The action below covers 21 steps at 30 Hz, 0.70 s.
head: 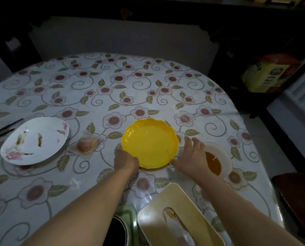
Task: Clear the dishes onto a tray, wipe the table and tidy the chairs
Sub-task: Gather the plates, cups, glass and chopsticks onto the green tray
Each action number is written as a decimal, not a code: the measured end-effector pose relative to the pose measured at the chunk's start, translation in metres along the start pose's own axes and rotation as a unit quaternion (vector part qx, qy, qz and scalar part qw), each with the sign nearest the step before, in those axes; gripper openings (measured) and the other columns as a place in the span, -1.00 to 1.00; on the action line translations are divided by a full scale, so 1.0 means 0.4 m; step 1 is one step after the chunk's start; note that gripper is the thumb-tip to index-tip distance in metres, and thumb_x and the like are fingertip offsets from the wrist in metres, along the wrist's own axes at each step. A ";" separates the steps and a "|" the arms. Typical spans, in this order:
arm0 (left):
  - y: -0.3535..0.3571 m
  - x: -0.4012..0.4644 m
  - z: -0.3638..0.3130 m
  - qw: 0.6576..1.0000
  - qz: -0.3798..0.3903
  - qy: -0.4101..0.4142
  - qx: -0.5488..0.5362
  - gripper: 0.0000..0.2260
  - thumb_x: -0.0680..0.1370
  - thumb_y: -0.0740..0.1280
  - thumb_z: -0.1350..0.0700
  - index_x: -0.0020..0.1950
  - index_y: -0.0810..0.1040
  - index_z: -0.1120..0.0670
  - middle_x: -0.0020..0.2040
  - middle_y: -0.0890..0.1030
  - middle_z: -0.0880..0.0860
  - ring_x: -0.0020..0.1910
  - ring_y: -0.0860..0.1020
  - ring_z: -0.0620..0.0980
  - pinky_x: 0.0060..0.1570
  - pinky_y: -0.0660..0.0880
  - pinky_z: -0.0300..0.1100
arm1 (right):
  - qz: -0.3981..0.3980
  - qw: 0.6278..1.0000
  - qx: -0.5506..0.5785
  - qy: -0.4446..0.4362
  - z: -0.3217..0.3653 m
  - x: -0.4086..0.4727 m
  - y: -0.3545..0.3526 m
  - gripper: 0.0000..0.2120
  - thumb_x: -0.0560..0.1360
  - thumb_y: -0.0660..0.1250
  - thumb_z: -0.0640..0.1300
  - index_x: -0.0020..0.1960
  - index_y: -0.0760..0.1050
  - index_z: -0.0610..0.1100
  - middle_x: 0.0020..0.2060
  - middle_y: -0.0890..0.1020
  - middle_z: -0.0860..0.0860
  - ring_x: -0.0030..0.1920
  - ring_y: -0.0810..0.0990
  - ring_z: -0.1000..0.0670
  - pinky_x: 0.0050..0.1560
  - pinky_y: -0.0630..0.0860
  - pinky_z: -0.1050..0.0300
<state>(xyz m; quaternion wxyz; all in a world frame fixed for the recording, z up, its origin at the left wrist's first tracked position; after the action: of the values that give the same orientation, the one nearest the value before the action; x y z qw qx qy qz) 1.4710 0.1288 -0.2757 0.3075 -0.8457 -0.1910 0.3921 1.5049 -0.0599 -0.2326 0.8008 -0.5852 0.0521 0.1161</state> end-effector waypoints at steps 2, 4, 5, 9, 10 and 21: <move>0.006 0.011 0.001 1.000 -0.003 -0.009 -0.016 -0.46 0.54 0.27 0.23 0.46 0.14 0.31 0.39 0.37 0.29 0.34 0.39 0.26 0.24 0.40 0.02 | 0.004 1.000 0.002 -0.003 0.010 0.000 0.014 -0.16 0.42 0.38 0.07 0.50 0.01 -0.17 0.42 0.16 -0.22 0.45 0.07 -0.23 0.44 0.03 -0.04; 0.007 0.018 0.002 0.999 -0.006 -0.012 -0.045 -0.47 0.53 0.26 0.25 0.45 0.17 0.30 0.37 0.39 0.30 0.32 0.41 0.27 0.25 0.43 0.06 | -0.003 1.000 0.011 -0.006 0.023 0.002 0.022 -0.18 0.41 0.39 0.06 0.49 0.04 -0.16 0.40 0.19 -0.21 0.43 0.09 -0.23 0.43 0.04 -0.03; 0.005 0.018 0.002 0.999 -0.007 -0.010 -0.052 -0.48 0.53 0.25 0.26 0.45 0.17 0.30 0.37 0.39 0.30 0.31 0.41 0.28 0.25 0.43 0.07 | -0.010 1.000 0.013 -0.011 0.032 0.004 0.023 -0.20 0.41 0.39 0.05 0.49 0.07 -0.18 0.41 0.20 -0.21 0.43 0.10 -0.22 0.42 0.05 -0.03; -0.036 0.008 0.015 0.998 -0.015 0.009 -0.059 -0.54 0.54 0.20 0.29 0.42 0.18 0.30 0.34 0.40 0.30 0.30 0.42 0.26 0.16 0.43 0.02 | -0.024 0.998 0.060 0.005 0.079 0.008 0.015 -0.30 0.49 0.35 -0.04 0.47 0.10 -0.24 0.39 0.22 -0.22 0.40 0.15 -0.22 0.36 0.10 0.00; -0.049 0.007 0.019 0.998 -0.016 0.015 -0.055 -0.55 0.55 0.19 0.29 0.42 0.18 0.31 0.34 0.40 0.30 0.29 0.42 0.26 0.14 0.43 0.01 | -0.022 0.997 0.071 0.011 0.089 0.010 0.014 -0.32 0.50 0.34 -0.05 0.47 0.10 -0.25 0.39 0.23 -0.23 0.39 0.16 -0.23 0.35 0.13 -0.01; -0.430 0.064 0.194 0.988 -0.129 -0.004 -0.083 -0.58 0.54 0.20 0.31 0.39 0.22 0.31 0.29 0.42 0.31 0.23 0.45 0.29 -0.07 0.38 -0.02 | -0.027 0.990 0.126 -0.060 0.393 0.020 0.095 -0.61 0.60 0.16 -0.15 0.36 0.27 -0.31 0.31 0.34 -0.27 0.30 0.30 -0.26 0.27 0.26 -0.08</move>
<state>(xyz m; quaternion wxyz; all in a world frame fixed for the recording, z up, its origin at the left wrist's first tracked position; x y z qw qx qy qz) 1.4123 0.2990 -0.2136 0.2838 -0.8348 -0.3319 0.3354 1.4950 0.1013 -0.2211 0.8725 -0.4731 0.0025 0.1223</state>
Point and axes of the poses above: each hand's wrist, its own x-axis towards the middle knuckle, its own y-axis out of the palm, z = x × y, the point moved 3 cm from there along x, towards the middle knuckle
